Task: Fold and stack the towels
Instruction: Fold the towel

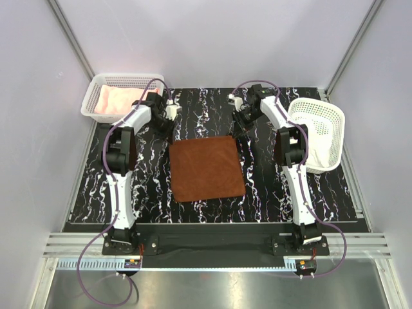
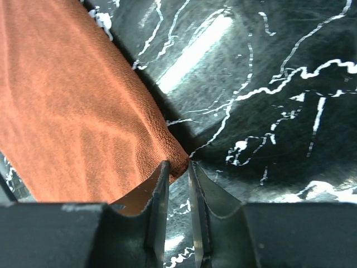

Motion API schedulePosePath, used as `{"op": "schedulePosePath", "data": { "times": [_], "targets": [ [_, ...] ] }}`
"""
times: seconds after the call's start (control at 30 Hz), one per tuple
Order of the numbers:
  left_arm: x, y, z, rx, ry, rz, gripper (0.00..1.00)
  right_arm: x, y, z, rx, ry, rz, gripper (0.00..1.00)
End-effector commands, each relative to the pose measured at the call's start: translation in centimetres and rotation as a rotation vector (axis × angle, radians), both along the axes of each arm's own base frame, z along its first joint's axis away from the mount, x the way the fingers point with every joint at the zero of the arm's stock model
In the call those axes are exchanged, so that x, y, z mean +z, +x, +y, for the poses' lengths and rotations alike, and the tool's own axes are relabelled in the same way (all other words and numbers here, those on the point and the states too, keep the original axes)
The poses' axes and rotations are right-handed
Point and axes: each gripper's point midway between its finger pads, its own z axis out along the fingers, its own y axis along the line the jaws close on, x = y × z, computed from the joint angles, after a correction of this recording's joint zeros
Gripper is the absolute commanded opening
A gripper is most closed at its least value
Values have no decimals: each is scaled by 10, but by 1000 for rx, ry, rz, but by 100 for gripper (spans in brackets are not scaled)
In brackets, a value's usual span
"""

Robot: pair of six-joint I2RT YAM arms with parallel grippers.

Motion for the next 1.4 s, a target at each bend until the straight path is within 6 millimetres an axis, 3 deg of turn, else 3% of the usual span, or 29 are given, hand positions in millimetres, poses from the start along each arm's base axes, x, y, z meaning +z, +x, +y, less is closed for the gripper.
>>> {"op": "schedulePosePath", "data": {
  "times": [0.0, 0.17, 0.2, 0.27, 0.47, 0.5, 0.87, 1.0, 1.33, 1.37],
  "targets": [
    [11, 11, -11, -28, -54, -32, 3, 9, -2, 9, 40, 52, -8, 27],
    [12, 11, -19, -39, -97, -19, 0, 11, 1, 11, 39, 58, -14, 17],
    [12, 10, -21, -39, -99, -17, 0, 12, 3, 10, 36, 57, -20, 8],
    [14, 13, -21, -34, -95, -25, 0, 15, 9, 10, 25, 61, -42, 0],
    [36, 34, -20, 5, -52, -133, 0, 28, 40, 2, -60, 41, -156, 0],
    [45, 40, -19, 16, -46, -171, 0, 38, 49, 2, -76, 52, -200, 0],
    [67, 61, 3, 92, 70, -300, 0, 61, 76, -20, -172, 13, -323, 0],
    [78, 69, 2, 112, 77, -360, 0, 73, 88, -24, -200, 7, -393, 0],
    [82, 67, 2, 123, 120, -396, 0, 90, 99, -29, -245, -13, -475, 0],
    [87, 66, 4, 130, 128, -409, 0, 99, 99, -31, -252, -15, -496, 0]
  ]
}}
